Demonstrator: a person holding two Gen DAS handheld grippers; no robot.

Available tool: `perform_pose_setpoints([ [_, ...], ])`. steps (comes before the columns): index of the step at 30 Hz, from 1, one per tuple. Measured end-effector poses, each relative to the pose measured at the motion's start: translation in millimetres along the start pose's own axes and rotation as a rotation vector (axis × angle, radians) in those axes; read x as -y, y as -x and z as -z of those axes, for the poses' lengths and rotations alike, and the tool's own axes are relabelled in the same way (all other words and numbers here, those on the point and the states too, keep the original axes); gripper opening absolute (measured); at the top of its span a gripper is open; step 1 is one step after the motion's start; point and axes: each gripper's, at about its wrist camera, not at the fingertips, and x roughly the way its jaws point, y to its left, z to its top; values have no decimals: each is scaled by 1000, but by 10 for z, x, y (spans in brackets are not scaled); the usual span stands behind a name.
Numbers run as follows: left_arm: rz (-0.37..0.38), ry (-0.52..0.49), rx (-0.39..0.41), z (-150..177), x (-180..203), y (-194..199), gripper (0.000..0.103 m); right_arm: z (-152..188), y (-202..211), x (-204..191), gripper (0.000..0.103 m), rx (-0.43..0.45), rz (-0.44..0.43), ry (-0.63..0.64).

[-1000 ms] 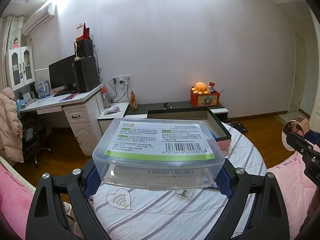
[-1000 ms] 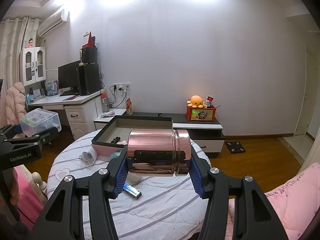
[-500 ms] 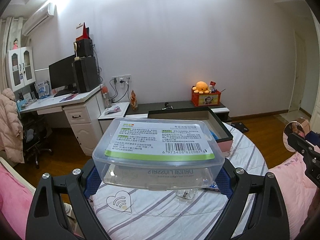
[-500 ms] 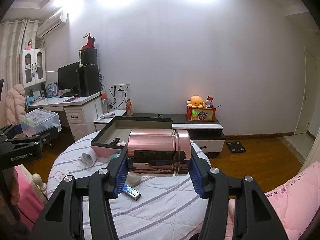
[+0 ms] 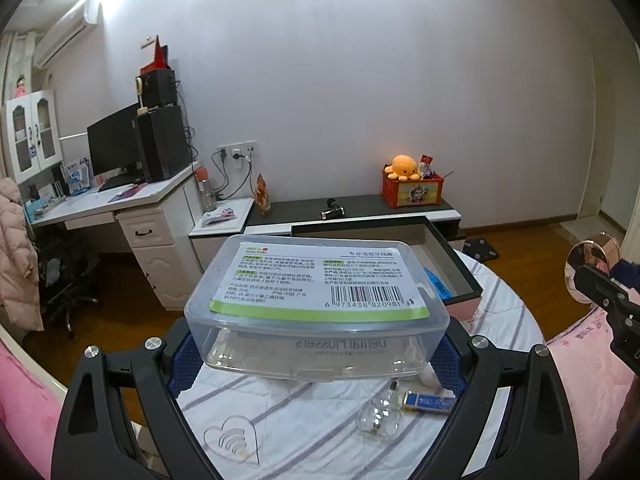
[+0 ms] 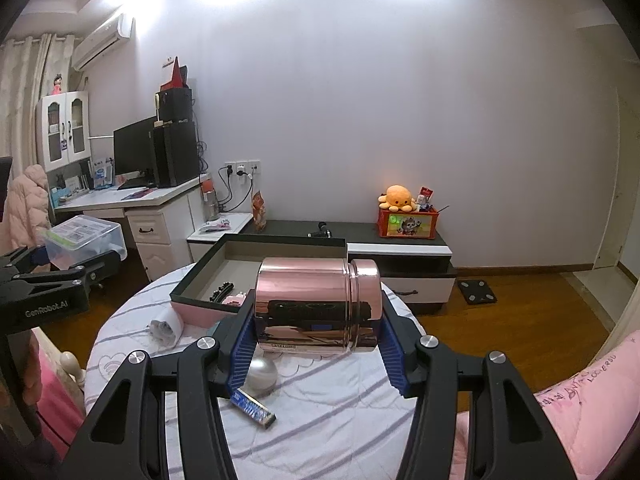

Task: Organize rigid objects
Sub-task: 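Carry clear box and rose-gold canister into the tray and open both tools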

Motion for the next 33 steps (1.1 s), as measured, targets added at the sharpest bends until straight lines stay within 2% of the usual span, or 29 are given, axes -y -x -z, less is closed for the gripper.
perform_pose_setpoints([
  [3, 13, -11, -7, -97, 15, -219, 93, -80, -215, -5, 55, -13, 0, 7],
  [11, 47, -42, -110, -333, 80, -1047, 93, -261, -903, 0, 55, -65, -26, 0],
  [16, 25, -78, -168, -493, 154, -1577, 93, -332, -1551, 48, 55, -148, -61, -9],
  [22, 41, -123, -255, -566, 302, -2169, 93, -334, -2215, 57, 55, -233, -71, 22],
  [27, 35, -122, -333, -519, 343, -2521, 93, -278, -2640, 59, 55, -295, -73, 48],
  [33, 25, -118, -389, -463, 332, -2733, 93, -194, -2875, 65, 55, -342, -80, 58],
])
